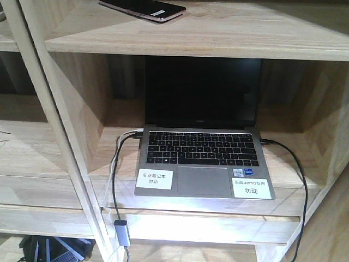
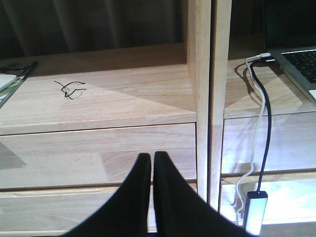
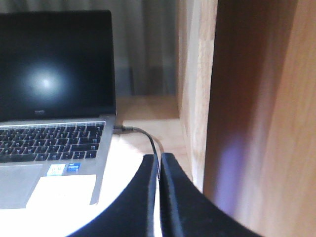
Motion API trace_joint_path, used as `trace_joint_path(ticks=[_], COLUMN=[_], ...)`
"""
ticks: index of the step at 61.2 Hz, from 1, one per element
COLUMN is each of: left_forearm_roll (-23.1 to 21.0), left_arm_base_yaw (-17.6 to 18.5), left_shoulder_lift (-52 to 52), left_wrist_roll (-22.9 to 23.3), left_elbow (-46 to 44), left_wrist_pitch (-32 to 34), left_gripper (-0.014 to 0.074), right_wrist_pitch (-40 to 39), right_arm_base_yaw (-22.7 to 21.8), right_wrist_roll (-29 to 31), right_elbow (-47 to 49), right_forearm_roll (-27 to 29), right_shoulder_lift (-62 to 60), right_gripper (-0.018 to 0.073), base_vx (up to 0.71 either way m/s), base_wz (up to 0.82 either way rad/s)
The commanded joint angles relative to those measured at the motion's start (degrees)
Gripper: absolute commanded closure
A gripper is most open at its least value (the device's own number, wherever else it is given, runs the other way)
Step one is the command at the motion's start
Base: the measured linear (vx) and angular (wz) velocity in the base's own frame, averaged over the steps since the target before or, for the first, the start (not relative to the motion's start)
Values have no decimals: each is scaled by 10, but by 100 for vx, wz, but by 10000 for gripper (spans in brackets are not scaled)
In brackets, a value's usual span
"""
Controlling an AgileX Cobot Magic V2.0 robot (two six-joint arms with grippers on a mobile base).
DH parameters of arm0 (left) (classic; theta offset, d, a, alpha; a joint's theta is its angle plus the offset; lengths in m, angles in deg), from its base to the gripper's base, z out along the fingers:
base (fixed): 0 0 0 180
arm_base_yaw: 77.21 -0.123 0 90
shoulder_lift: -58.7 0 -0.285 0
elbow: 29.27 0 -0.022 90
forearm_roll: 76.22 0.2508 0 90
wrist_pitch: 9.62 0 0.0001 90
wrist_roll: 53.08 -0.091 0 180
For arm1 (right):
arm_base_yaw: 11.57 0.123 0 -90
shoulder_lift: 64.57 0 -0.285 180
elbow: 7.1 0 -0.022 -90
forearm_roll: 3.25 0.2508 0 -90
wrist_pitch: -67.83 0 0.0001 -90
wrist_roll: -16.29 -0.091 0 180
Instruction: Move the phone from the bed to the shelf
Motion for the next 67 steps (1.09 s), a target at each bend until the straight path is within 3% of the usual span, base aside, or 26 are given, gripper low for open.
trace_joint_path(ticks=[1,67], left_forearm_roll=[-5,-5], left_arm_base_yaw=[4,4], left_shoulder_lift=[-2,-2], left_wrist_roll=[3,3], left_elbow=[-13,-13], left_wrist_pitch=[42,42], left_gripper=[595,595], right_wrist_pitch=[-68,-71], right_arm_base_yaw=[-1,-1], right_wrist_roll=[5,3], right_elbow=[-4,-4], right_forearm_roll=[-5,-5], right_shoulder_lift=[-9,-11], right_gripper=[564,564], base_vx=[0,0], base_wz=[0,0])
